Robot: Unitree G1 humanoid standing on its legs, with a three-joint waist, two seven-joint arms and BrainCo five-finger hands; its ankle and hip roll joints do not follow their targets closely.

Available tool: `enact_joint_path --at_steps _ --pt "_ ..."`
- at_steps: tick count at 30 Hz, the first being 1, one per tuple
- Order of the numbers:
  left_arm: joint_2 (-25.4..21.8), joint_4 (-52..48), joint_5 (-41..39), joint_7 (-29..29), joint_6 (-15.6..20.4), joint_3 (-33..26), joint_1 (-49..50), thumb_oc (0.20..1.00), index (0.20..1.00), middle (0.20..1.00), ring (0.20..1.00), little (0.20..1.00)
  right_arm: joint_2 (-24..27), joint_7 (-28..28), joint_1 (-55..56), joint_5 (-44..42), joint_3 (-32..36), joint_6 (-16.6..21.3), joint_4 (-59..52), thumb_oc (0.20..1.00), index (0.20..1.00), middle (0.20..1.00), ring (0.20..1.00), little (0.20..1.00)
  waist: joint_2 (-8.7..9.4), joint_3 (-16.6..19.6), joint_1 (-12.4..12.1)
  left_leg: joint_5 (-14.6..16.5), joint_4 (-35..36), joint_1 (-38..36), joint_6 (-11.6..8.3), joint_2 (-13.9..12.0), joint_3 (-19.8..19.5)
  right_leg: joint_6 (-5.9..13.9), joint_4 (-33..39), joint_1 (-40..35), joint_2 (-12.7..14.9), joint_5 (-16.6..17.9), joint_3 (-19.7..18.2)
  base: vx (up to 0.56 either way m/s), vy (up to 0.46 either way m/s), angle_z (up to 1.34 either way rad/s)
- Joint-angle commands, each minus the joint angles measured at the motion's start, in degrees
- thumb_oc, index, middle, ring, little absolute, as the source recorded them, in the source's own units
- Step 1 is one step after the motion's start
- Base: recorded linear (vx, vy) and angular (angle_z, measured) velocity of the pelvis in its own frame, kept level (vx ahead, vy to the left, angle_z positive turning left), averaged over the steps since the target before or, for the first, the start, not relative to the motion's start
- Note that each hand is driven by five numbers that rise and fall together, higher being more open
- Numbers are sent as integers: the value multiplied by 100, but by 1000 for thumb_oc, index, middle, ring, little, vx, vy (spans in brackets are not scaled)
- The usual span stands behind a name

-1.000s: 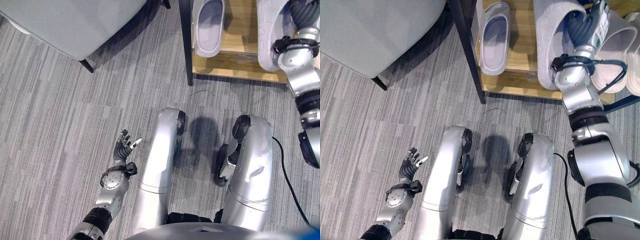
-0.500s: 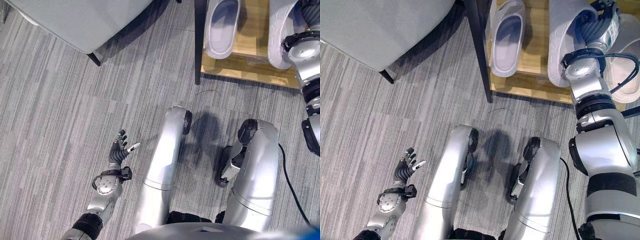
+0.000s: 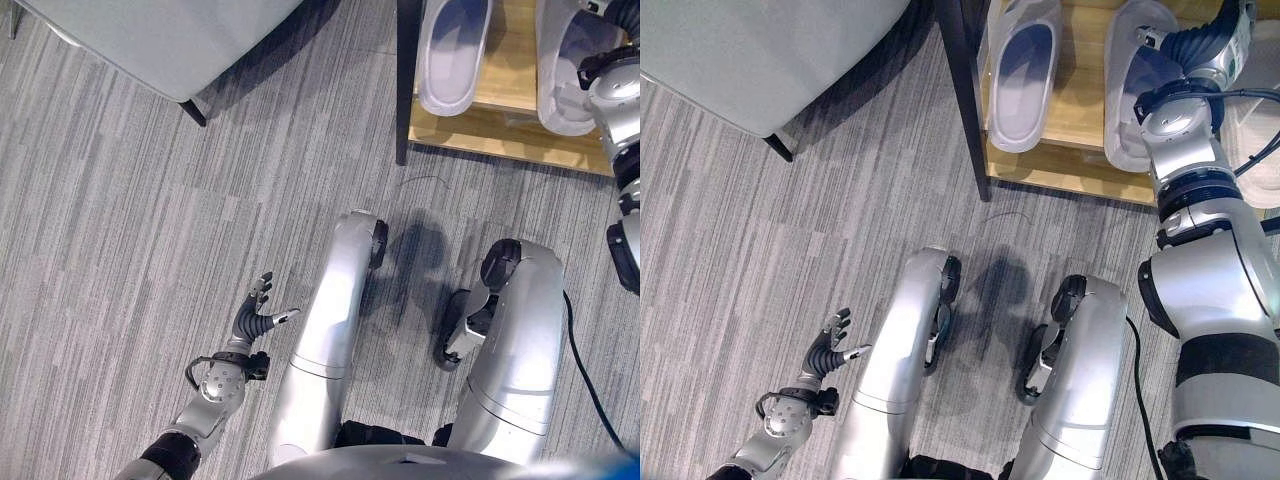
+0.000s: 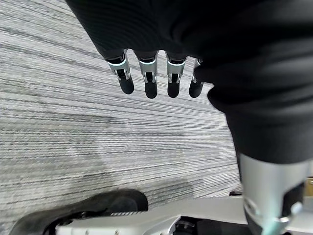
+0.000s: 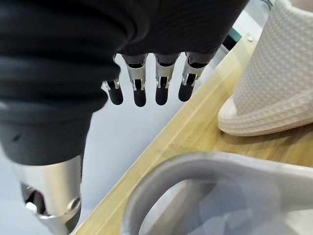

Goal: Arrange the slippers neatly on the shoe rack.

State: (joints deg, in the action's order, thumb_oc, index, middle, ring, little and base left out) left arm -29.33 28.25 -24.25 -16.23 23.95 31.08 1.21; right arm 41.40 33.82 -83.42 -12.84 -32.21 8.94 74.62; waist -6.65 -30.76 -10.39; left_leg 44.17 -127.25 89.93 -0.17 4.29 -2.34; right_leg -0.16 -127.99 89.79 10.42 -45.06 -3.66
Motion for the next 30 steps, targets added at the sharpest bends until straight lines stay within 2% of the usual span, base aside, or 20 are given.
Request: enact_joint_path --at_steps 1,6,8,13,16,21,26,30 --pt "-41 -349 -157 69 125 225 31 1000 1000 1000 1000 1000 22 12 -585 -246 -236 285 32 1000 1000 1000 1000 1000 6 97 -196 393 -64 3 -56 123 -565 -333 -117 0 102 513 -487 -41 4 -1" --pt "83 -64 -121 43 71 249 0 1000 1000 1000 1000 1000 -141 32 -350 -682 32 501 -325 1000 1000 1000 1000 1000 52 97 -153 377 -30 3 -57 98 -536 -337 -76 14 74 543 -495 -2 2 -1" --pt "139 143 -143 49 25 240 -22 1000 1000 1000 1000 1000 -247 95 30 -1204 495 749 -848 1000 1000 1000 1000 1000 108 97 -90 390 -44 3 -72 94 -512 -333 -79 14 50 539 -512 -6 5 -2" --pt "194 267 -181 103 31 273 -1 1000 1000 1000 1000 1000 -236 -42 295 -1188 496 789 -1188 1000 1000 1000 1000 1000 185 97 -18 407 -89 3 -80 64 -535 -351 -94 15 40 511 -515 0 1 -1" --pt "209 274 -167 111 26 250 26 1000 1000 1000 1000 1000 -281 -75 526 -821 380 689 -1373 1000 1000 1000 1000 1000 200 97 44 411 -89 3 -83 50 -529 -364 -77 16 19 492 -525 -12 20 -5" --pt "288 421 -144 94 20 219 -22 1000 1000 1000 1000 1000 -411 -173 754 -673 387 631 -1355 1000 1000 1000 1000 1000 232 97 91 413 -95 3 -75 55 -510 -358 -95 16 9 483 -530 -10 -1 -5" --pt "328 577 -88 54 32 207 -84 1000 1000 1000 1000 1000 -562 -294 963 -741 484 636 -1220 1000 1000 1000 1000 1000 230 97 130 407 -91 3 -87 53 -492 -368 -87 17 5 484 -540 0 0 0" --pt "355 628 -192 97 -10 197 -108 1000 1000 1000 1000 1000 -809 -370 1023 -1124 630 709 -1230 1000 1000 1000 1000 1000 219 97 146 397 -67 3 -95 56 -481 -370 -100 17 -7 477 -548 0 0 0"
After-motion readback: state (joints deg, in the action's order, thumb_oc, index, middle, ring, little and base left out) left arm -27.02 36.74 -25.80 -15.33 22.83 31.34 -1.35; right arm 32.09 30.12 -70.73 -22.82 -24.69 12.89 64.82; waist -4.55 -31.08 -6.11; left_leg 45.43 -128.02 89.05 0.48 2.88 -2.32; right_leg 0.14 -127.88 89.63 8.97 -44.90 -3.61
